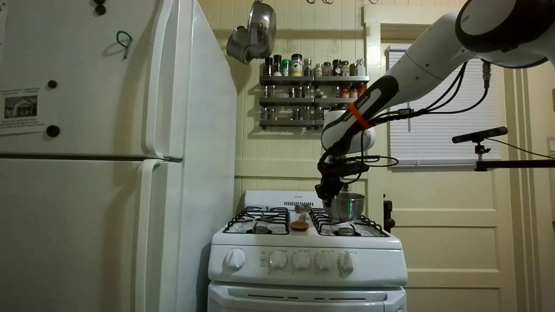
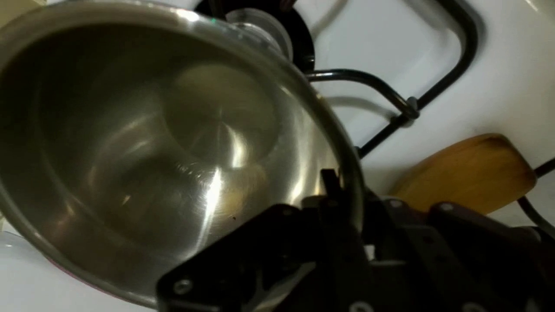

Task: Move the silver bowl to the left

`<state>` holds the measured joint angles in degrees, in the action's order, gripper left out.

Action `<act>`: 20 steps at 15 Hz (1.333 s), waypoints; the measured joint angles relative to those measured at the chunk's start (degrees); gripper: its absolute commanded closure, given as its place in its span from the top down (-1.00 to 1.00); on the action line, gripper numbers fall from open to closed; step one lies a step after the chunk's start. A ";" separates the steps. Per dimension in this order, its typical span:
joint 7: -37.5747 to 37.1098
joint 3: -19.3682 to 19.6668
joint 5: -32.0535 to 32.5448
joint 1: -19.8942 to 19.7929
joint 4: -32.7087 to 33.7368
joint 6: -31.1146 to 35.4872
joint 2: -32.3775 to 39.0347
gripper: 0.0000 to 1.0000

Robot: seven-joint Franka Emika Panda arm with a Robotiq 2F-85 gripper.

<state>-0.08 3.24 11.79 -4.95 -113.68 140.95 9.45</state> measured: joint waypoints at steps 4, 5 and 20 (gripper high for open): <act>1.78 0.10 2.65 0.19 1.98 -0.08 -0.55 -0.96; 3.66 0.02 2.84 0.31 3.10 -0.08 -0.79 -0.96; 33.52 -8.83 -6.93 3.44 14.37 -5.95 2.10 -0.85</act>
<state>33.44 -5.59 4.86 -1.51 -99.31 135.01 11.55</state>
